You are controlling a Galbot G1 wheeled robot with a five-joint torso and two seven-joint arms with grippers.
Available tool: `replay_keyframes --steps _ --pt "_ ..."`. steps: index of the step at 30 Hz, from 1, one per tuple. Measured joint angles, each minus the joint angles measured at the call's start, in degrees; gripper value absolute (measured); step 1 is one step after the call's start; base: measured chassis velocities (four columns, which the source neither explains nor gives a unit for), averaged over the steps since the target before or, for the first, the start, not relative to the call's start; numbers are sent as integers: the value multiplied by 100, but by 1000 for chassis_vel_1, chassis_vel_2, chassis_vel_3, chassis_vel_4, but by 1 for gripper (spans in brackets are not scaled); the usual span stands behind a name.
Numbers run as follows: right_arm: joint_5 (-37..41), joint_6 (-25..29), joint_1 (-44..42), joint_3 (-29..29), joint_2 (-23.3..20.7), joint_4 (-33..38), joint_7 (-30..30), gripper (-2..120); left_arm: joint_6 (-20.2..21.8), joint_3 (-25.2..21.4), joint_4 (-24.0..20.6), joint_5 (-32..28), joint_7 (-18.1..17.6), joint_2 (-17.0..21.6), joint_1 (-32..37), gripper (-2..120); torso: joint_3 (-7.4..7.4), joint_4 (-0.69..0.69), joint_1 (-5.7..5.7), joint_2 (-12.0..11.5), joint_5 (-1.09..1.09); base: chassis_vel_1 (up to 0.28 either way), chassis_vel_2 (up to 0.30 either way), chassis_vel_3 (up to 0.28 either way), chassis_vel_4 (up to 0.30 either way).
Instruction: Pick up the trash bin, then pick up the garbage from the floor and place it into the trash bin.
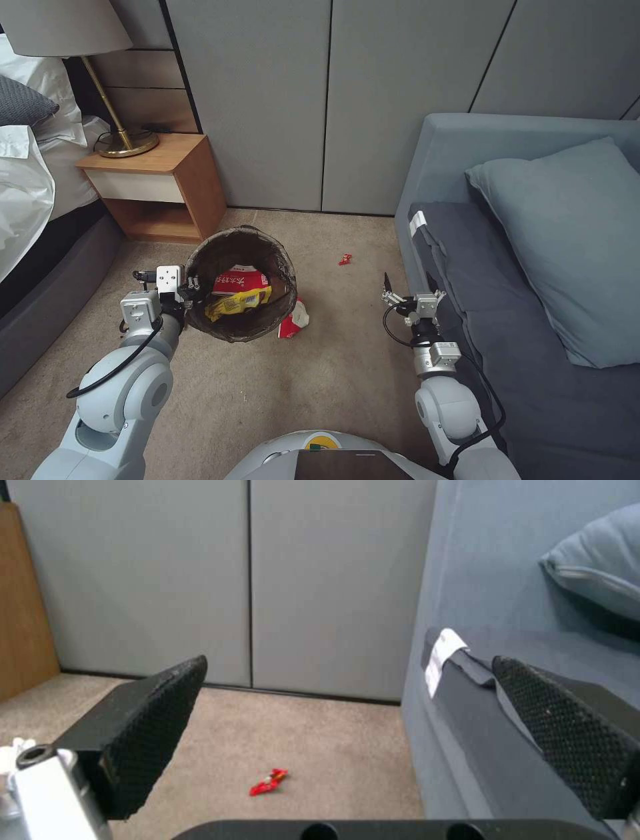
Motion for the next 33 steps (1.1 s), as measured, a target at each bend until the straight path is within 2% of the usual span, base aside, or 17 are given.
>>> replay_keyframes --steps 33 --pt "16 60 42 -37 5 -99 73 100 0 24 32 3 0 40 -9 0 0 0 0 0 0 -65 65 58 -61"
